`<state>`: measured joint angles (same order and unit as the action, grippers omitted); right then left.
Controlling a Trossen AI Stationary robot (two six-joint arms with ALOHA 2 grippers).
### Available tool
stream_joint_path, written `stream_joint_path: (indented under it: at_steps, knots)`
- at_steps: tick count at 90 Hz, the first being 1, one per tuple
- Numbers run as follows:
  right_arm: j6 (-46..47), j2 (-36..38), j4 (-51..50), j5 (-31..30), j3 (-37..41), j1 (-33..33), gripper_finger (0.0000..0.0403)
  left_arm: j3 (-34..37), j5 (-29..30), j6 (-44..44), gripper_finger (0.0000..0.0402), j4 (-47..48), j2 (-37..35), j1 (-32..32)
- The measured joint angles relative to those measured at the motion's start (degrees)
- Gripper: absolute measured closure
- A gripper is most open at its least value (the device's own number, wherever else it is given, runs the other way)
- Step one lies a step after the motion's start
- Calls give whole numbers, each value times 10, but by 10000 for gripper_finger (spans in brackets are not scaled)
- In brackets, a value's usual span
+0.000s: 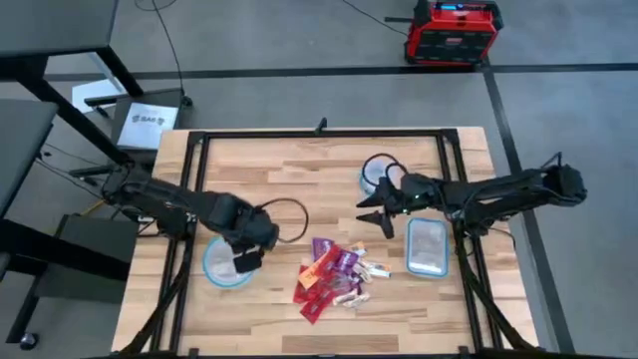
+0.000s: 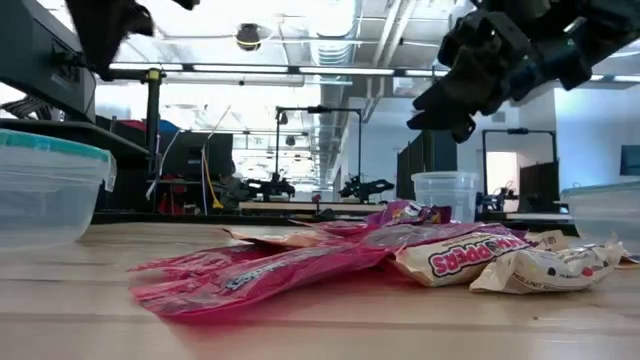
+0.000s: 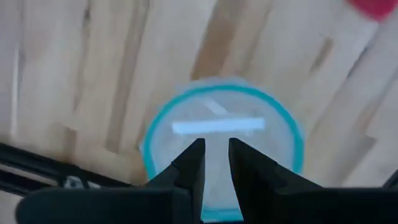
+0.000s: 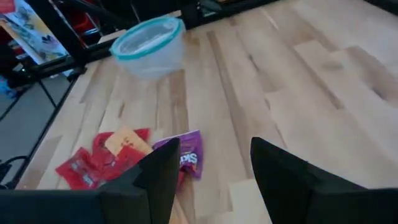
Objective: Sort candy
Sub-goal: Open the big circular transparent bin
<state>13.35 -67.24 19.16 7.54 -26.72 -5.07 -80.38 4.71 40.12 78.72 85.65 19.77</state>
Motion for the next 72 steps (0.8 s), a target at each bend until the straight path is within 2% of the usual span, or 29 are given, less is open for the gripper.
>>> stream_joint_path:
  at_steps: [12, 23, 40, 49, 56, 72]
  knots:
    - [-3, -11, 40, 0, 0, 11, 221, 16, -4, 48, 345, -7, 0, 26]
    - [-14, -8, 42, 0, -1, 18, 221, 85, -38, 89, 345, -38, -6, 47]
    - [-14, -7, 42, 0, -1, 22, 221, 217, -70, 102, 345, -209, -25, 71]
    - [-14, -7, 41, 0, -1, 22, 221, 252, -69, 57, 345, -282, -31, 65]
    - [-15, -7, 41, 0, -1, 20, 221, 259, -41, 5, 345, -300, -25, 49]
    - [-15, -7, 41, 0, -1, 20, 221, 262, 94, -193, 345, -359, -23, -14]
